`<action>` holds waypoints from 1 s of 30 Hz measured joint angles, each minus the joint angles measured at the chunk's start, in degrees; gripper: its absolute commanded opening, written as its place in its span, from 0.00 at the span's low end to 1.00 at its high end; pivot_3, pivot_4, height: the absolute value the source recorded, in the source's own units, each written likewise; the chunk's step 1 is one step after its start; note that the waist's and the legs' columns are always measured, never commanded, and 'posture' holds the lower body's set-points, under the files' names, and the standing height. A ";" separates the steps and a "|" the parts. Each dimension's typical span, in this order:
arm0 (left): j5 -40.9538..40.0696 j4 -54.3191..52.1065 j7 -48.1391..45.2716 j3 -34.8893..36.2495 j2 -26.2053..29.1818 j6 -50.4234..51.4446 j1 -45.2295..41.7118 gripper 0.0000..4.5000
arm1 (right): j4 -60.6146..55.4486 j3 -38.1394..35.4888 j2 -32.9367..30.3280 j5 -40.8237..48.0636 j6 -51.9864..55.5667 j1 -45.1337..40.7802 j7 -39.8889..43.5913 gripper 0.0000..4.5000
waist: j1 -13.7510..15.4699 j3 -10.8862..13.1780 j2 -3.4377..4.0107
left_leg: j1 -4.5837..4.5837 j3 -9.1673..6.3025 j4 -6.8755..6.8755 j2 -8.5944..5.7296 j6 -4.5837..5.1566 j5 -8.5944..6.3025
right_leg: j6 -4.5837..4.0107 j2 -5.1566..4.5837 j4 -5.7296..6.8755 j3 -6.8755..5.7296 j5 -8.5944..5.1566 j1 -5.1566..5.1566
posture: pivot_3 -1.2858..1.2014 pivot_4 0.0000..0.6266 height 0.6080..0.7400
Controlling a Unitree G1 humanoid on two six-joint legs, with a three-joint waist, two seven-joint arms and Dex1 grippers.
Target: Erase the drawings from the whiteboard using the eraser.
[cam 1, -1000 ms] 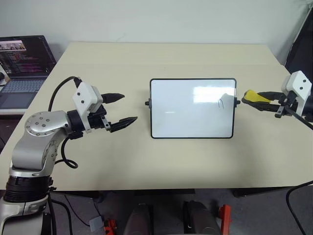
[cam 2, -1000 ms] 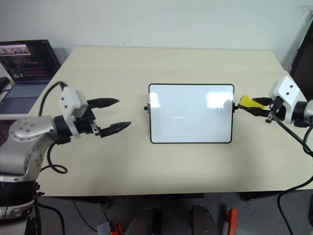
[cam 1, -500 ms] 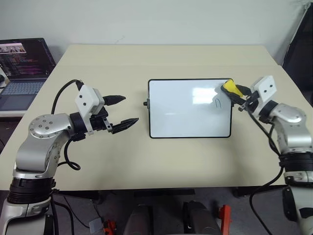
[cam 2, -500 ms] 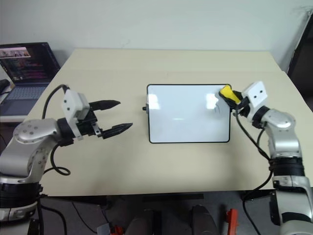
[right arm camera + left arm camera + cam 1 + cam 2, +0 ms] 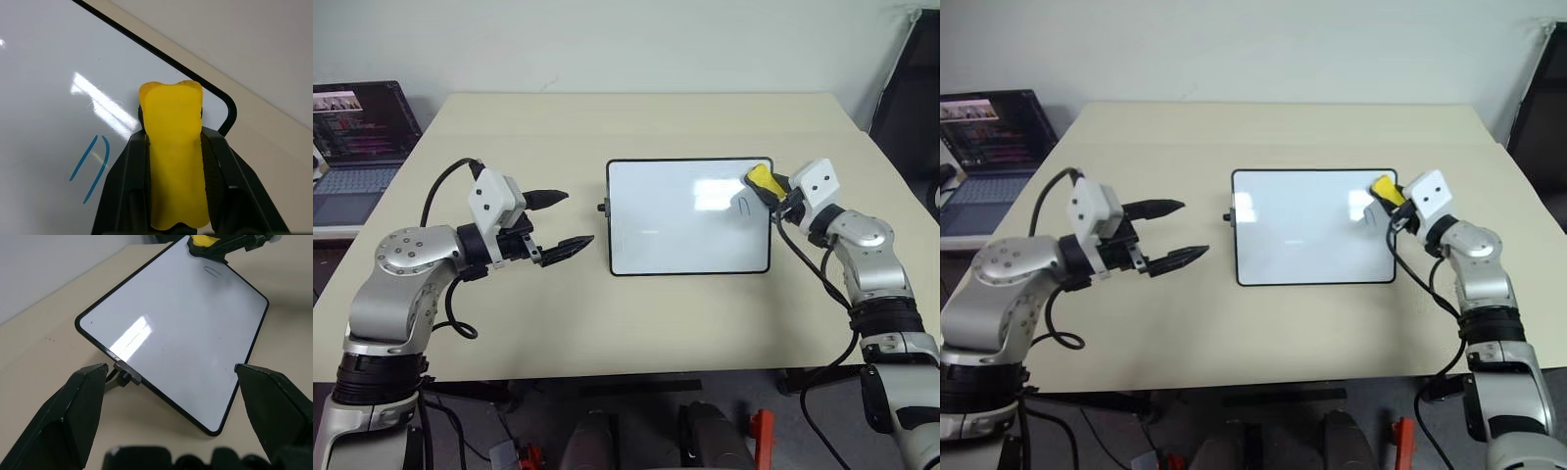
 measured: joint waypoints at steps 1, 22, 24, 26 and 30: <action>0.00 0.00 0.01 0.00 0.00 0.00 0.02 1.00 | 0.17 0.23 0.00 0.00 -0.09 0.04 0.56 0.22 | -0.05 -0.01 -0.02 | 0.00 0.00 0.08 0.00 0.00 0.00 | 0.00 0.00 0.10 0.00 0.00 0.00 | 0.52 0.24 1.00; 0.04 0.15 -0.06 -0.67 -0.01 0.13 -0.33 1.00 | -10.75 7.31 -0.38 -0.08 9.16 6.93 8.96 0.22 | -0.53 -0.15 -0.26 | 0.93 0.04 0.34 0.16 0.08 0.05 | 0.08 0.26 0.56 0.17 -0.08 0.67 | 0.52 0.24 1.00; 0.05 0.21 -0.06 -0.69 -0.01 0.12 -0.35 1.00 | -7.98 5.74 -1.45 -1.66 7.50 4.32 5.37 0.22 | -0.43 -0.15 -0.26 | 0.90 0.02 0.29 0.16 0.08 0.04 | 0.06 0.26 0.52 0.15 -0.10 0.66 | 0.52 0.24 1.00; 0.08 0.30 -0.05 -0.69 -0.01 0.12 -0.35 1.00 | -5.18 4.91 -2.07 -2.82 5.61 2.47 2.21 0.22 | -0.43 -0.15 -0.26 | 0.87 0.01 0.25 0.16 0.07 0.04 | 0.04 0.26 0.49 0.14 -0.12 0.65 | 0.52 0.24 1.00; 0.09 0.30 -0.06 -0.70 -0.01 0.12 -0.35 1.00 | -1.23 3.29 -2.45 -4.31 3.79 -0.08 -2.41 0.22 | -0.42 -0.15 -0.26 | 0.81 0.01 0.24 0.16 0.06 0.03 | 0.02 0.25 0.42 0.15 -0.09 0.64 | 0.52 0.24 1.00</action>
